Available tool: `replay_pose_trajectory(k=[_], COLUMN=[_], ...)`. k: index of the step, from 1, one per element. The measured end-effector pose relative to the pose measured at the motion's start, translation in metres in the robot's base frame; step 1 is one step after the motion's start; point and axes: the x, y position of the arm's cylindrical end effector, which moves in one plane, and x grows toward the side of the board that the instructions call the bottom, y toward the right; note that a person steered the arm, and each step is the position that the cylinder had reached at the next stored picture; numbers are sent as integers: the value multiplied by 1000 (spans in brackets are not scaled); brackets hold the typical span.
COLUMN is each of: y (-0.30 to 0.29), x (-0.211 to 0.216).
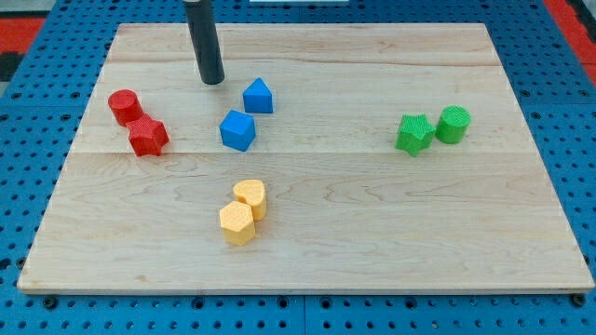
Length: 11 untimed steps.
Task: Push the blue triangle to the bottom right of the red circle
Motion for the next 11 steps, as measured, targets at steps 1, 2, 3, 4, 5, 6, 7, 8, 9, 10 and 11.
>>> replay_pose_trajectory(k=[1, 2, 3, 4, 5, 6, 7, 8, 9, 10, 11], y=[33, 80, 87, 78, 60, 44, 42, 37, 9, -29, -49], x=[-21, -28, 13, 42, 43, 51, 73, 89, 89, 89, 89])
